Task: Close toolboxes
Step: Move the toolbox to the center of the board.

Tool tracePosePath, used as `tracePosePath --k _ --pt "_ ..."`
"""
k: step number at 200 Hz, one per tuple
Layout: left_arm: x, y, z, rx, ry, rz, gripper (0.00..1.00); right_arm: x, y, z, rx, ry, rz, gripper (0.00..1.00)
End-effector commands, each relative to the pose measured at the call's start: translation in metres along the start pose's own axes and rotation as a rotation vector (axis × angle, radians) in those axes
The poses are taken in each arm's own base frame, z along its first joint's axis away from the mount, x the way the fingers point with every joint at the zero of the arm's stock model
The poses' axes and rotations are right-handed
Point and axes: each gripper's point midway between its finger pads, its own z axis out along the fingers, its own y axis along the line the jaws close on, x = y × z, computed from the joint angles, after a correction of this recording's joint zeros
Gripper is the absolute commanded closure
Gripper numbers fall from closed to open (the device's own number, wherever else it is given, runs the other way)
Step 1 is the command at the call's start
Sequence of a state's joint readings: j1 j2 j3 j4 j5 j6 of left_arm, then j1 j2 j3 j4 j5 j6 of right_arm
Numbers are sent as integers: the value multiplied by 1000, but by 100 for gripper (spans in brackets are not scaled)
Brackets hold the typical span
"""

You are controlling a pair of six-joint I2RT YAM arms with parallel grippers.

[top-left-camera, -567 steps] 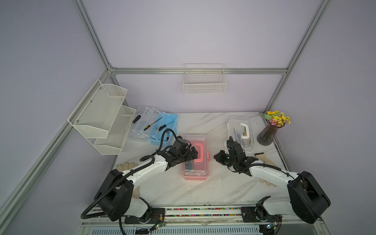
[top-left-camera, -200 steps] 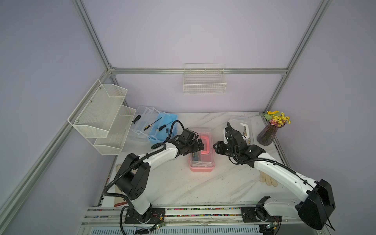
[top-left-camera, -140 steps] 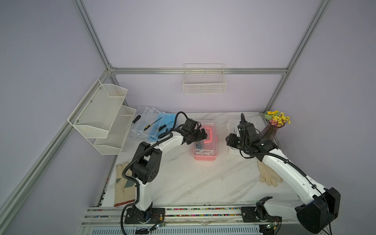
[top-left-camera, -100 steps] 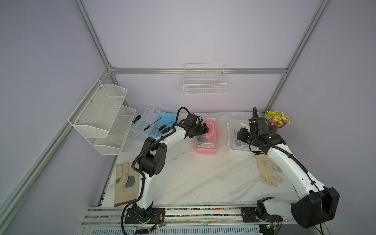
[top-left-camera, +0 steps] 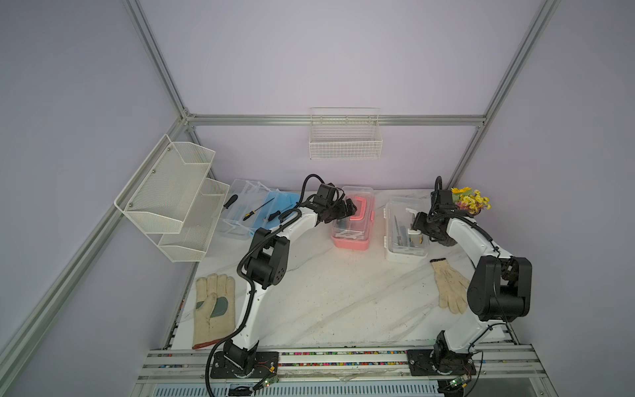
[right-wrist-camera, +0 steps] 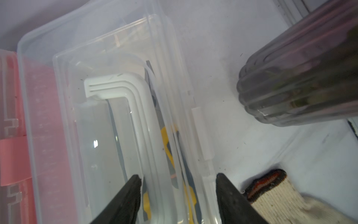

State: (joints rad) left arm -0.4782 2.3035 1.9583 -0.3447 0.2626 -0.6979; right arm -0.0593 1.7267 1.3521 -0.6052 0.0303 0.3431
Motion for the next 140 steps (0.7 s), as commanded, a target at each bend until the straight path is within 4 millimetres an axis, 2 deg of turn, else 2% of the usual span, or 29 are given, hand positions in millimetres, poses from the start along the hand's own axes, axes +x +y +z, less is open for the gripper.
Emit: tracePosePath --k 1,38,68,112,140 --pt "-38 -25 -43 48 -112 87 0 -14 14 7 -54 -29 -32 35" --pt "-59 -50 -84 92 -183 120 0 -6 27 21 -90 1 -14 40" --pt "-71 -63 -107 114 -228 118 0 -1 43 28 -106 6 16 45" --pt "-88 -62 -124 120 -306 107 0 5 84 35 -143 2 -10 46" --pt "-86 -57 -117 131 -322 106 0 4 107 38 -185 -9 -14 45"
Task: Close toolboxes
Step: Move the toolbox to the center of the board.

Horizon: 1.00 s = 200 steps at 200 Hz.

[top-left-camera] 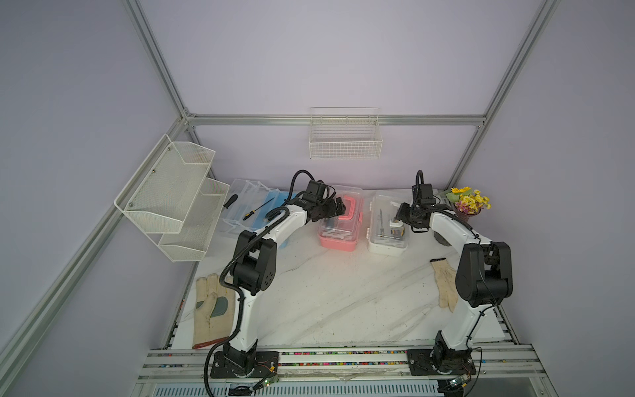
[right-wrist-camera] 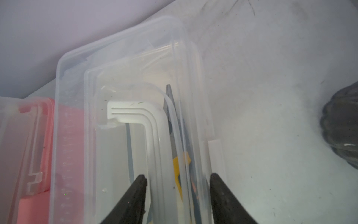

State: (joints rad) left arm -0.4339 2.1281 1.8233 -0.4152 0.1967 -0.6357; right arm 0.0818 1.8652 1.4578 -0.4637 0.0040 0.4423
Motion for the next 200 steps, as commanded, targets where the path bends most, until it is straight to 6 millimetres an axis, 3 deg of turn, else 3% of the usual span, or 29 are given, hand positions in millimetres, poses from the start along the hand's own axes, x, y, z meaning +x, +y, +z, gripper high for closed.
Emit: tracePosePath --k 1,30,66,84,113,128,161,200 --pt "-76 -68 -63 222 -289 61 0 13 21 14 -45 36 3 45" --pt "-67 -63 -49 242 -275 60 0 -1 32 2 -80 8 1 37" --pt "-59 -48 -36 195 -269 67 0 -9 47 -38 -127 -24 -49 30" --pt "-57 -44 -33 176 -269 74 0 4 73 -56 -174 -25 -110 28" --pt "-55 -37 -33 142 -278 83 0 39 133 -80 -325 -23 -194 27" --pt "-54 -33 -35 120 -287 95 0 52 150 -86 -356 -25 -213 27" --pt "-69 -33 -71 76 -374 130 0 58 161 -89 -384 -22 -204 28" --pt "-84 -35 -132 23 -459 155 0 71 177 -67 -393 15 -231 31"
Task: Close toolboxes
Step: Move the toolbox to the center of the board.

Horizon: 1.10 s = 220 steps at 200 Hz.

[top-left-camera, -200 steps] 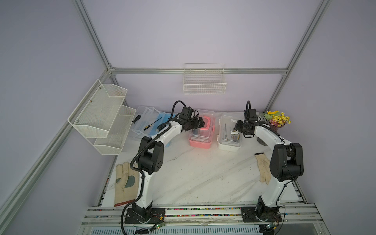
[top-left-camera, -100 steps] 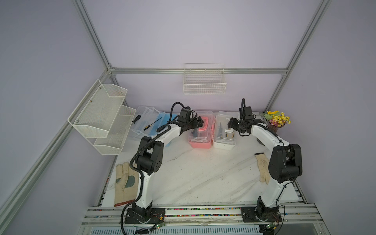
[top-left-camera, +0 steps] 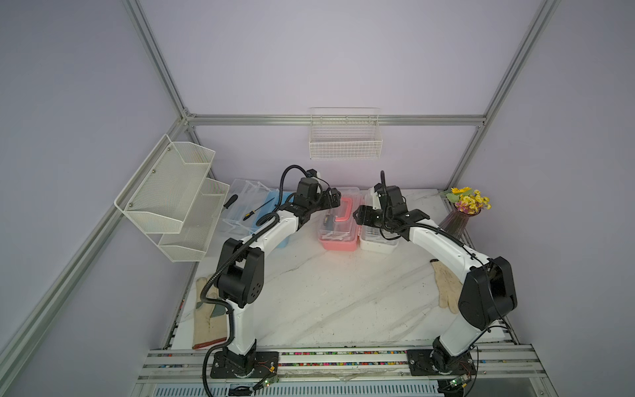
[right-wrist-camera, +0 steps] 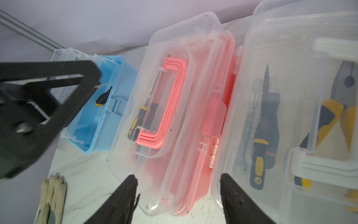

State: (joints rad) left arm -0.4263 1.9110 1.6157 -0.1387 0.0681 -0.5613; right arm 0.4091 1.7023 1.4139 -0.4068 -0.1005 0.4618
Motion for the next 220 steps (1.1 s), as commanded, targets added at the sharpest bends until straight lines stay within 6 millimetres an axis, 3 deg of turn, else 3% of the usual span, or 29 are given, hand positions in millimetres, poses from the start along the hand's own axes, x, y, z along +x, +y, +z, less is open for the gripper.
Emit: tracePosePath --k 1,32,73,93,99,130,149,179,220 --pt "-51 -11 -53 -16 -147 52 0 0 9 19 -18 2 -11 32" --pt "-56 14 -90 -89 -137 29 0 5 6 50 -14 26 -7 32" --pt "-42 69 -139 -250 -117 -30 0 12 -1 88 5 60 6 32" --pt "-23 96 -159 -348 -87 -50 0 9 5 93 -27 51 9 34" --pt "-24 97 -175 -364 -106 -54 0 6 8 92 -41 39 11 34" --pt "15 128 -197 -463 -45 -89 0 4 9 104 -52 71 6 35" --pt "40 139 -201 -482 -7 -113 0 -7 12 86 -49 26 -8 34" --pt "73 163 -199 -561 68 -90 0 -28 25 36 -58 -30 -8 32" --pt "85 184 -174 -640 151 -35 10 -7 25 -21 -83 -9 -17 31"
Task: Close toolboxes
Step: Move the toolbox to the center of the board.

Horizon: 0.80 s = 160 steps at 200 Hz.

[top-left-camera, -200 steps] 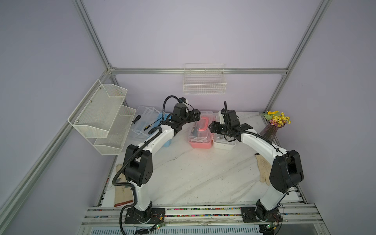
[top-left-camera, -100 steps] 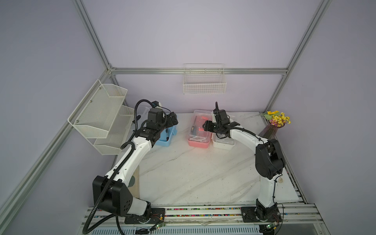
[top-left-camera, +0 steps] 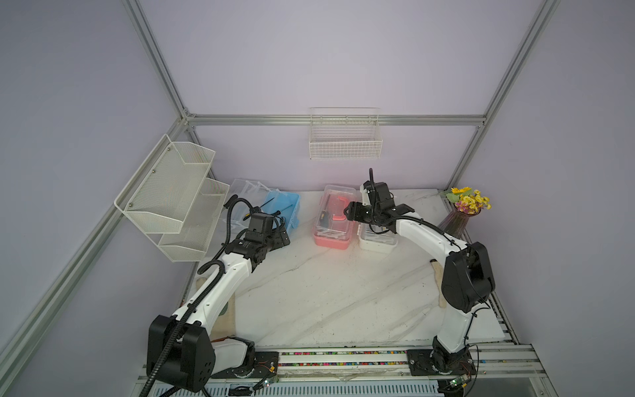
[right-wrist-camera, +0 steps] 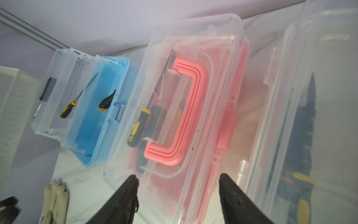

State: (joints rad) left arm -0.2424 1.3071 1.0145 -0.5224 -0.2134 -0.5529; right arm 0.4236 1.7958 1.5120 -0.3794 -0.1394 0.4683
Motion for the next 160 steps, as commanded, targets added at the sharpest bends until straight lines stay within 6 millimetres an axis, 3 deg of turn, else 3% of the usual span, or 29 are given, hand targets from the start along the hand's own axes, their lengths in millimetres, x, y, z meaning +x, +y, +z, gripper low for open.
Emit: tracePosePath --k 1,24,68,113,160 --pt "-1 9 20 -82 12 37 11 7 7 -42 -27 -5 -8 31" --pt "-6 10 46 -152 39 69 23 29 7 -61 -63 27 7 31" --pt "-6 -9 82 -140 130 159 26 57 -7 -78 -48 68 24 32" --pt "-11 -13 99 -154 156 214 26 61 -22 -90 -19 54 41 32" --pt "-28 -37 97 -75 133 311 26 74 -31 -90 4 92 64 32"
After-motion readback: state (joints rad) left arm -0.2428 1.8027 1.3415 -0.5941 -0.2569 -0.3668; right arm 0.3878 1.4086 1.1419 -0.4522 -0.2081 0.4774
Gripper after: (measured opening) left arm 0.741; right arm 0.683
